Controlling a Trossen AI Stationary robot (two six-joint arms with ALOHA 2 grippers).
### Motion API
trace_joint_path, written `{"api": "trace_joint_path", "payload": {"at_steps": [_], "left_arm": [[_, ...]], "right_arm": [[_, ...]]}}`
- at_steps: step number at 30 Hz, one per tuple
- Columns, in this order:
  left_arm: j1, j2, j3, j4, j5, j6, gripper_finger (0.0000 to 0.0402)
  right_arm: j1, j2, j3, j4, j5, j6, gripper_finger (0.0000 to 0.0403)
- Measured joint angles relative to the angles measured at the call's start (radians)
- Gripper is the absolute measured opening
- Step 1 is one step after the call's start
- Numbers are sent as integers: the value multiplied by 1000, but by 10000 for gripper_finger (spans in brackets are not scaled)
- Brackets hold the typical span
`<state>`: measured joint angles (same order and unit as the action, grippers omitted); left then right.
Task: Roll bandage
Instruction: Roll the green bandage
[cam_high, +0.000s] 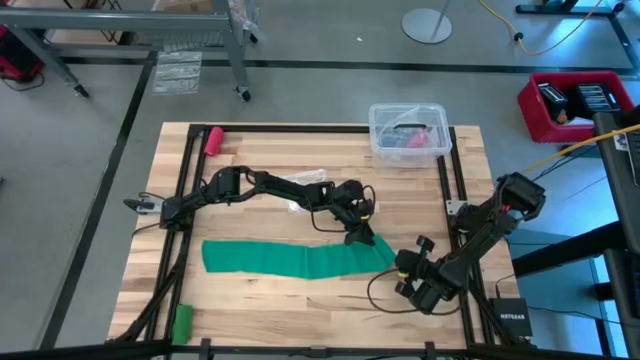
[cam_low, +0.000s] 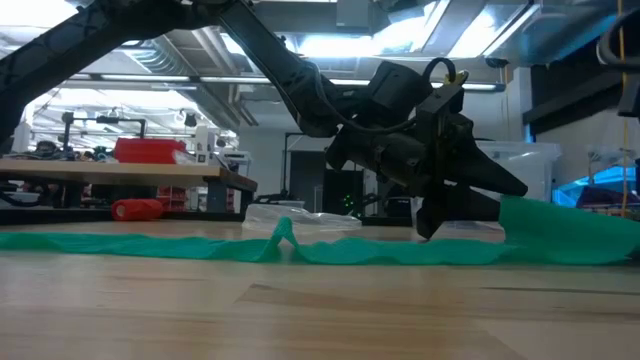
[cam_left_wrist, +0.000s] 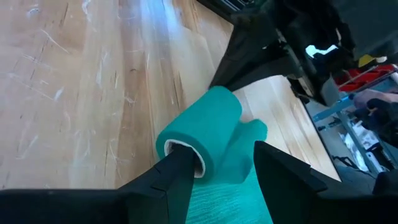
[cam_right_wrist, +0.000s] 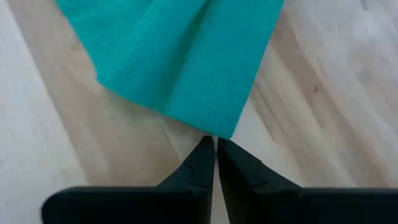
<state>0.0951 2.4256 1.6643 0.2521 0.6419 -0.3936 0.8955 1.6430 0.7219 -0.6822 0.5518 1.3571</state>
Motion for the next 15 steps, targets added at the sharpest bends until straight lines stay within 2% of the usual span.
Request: {"api": "trace_joint_path", "payload": {"at_steps": [5,10,15], "left_arm": [[-4,0,0,-2,-7,-6,159],[-6,0,0,4,-44,-24,159],[-6,0,0,32,-63,-122,159]], "right_arm": [[0,5,0,1,63,0,28],[0,5,0,1,80,-1,28],[2,5,0,1,84,-27,28]]}}
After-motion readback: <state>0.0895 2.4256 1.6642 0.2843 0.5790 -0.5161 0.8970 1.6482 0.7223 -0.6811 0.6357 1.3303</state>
